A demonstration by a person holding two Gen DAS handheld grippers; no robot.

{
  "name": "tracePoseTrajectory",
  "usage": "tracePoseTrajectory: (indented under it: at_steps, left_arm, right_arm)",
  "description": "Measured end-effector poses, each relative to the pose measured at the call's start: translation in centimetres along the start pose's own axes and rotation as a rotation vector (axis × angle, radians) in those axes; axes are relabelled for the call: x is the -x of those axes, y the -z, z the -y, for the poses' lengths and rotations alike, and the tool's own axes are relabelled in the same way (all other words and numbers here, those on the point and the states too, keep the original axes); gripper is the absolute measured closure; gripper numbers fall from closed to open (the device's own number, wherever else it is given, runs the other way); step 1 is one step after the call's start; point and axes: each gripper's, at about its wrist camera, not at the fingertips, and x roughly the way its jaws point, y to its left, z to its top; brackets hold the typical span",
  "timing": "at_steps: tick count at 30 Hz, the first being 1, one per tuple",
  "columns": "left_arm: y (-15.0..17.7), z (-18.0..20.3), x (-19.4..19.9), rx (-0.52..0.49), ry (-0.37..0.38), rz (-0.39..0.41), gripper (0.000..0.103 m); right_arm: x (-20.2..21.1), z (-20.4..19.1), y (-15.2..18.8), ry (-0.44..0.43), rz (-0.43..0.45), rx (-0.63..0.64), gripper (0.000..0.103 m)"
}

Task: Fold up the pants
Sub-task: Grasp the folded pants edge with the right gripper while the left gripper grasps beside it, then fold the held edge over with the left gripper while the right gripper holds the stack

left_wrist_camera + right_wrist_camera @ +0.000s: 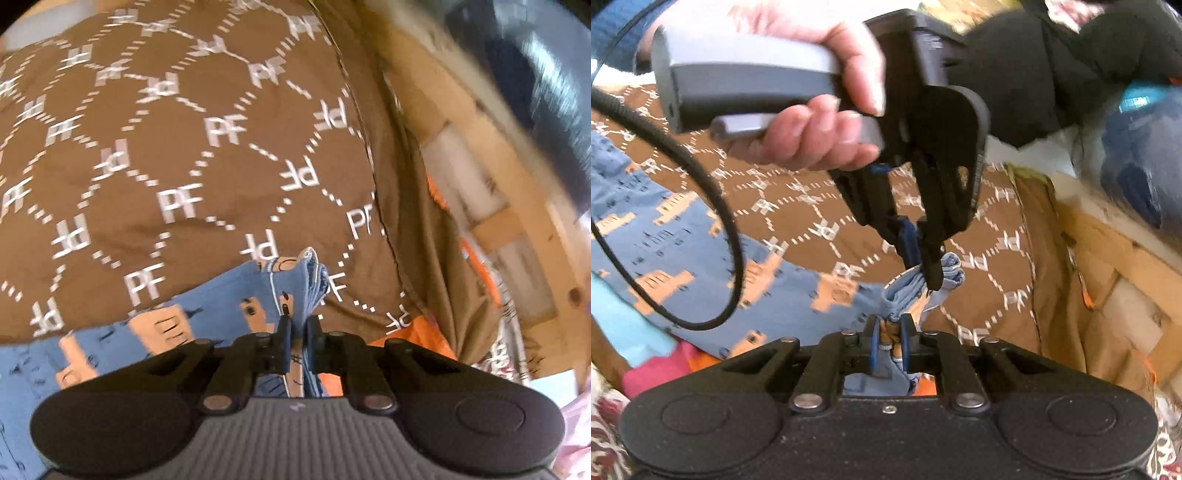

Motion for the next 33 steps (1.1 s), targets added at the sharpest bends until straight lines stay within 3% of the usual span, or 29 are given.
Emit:
tracePoseTrajectory:
  at_steps: [8,14,21,22,24,25,27,31,33]
  left_arm:
    - [3.6,-6.2,5.4,0.107,0.035,0.132,0.095]
    - [6.7,-12.5,6.4,0.197,-0.011,0.134,0.095]
    - [10.0,-18.5,4.7,0.307,0.033,0.120,0.093]
    - [10.4,-19.0,4.5,0.313,0.042,0.121,0.090]
    - [11.1,-19.7,4.2,0.328,0.043,0.129,0.068]
    - [11.3,-19.9,4.1,0.330,0.066,0.135,0.066]
    - [11.5,-20.3,4.1,0.329,0.092,0.144,0.057]
    - [11.5,-20.2,4.1,0.315,0.086,0.147,0.056]
    - [11.4,-19.8,4.1,0.316,0.071,0.151,0.061]
  right_arm:
    - [1.3,-3.9,-2.4,-0.163,0.041,-0.002,0.091]
    - [-0.3,-8.3,-3.2,-0.280,-0.013,0.005,0.091]
    - [-2.5,-12.0,-2.5,-0.341,-0.106,0.011,0.090]
    - [-2.6,-12.2,-2.2,-0.343,-0.112,0.014,0.089]
    - [-2.7,-12.1,-1.8,-0.350,-0.113,0.005,0.081]
    - [-2.5,-12.0,-1.7,-0.349,-0.104,-0.001,0.073]
    - [-2.3,-11.9,-1.5,-0.345,-0.087,0.004,0.068]
    - [-2.2,-12.0,-1.3,-0.330,-0.078,0.024,0.068]
    - [-2.1,-12.2,-1.2,-0.326,-0.076,0.041,0.068]
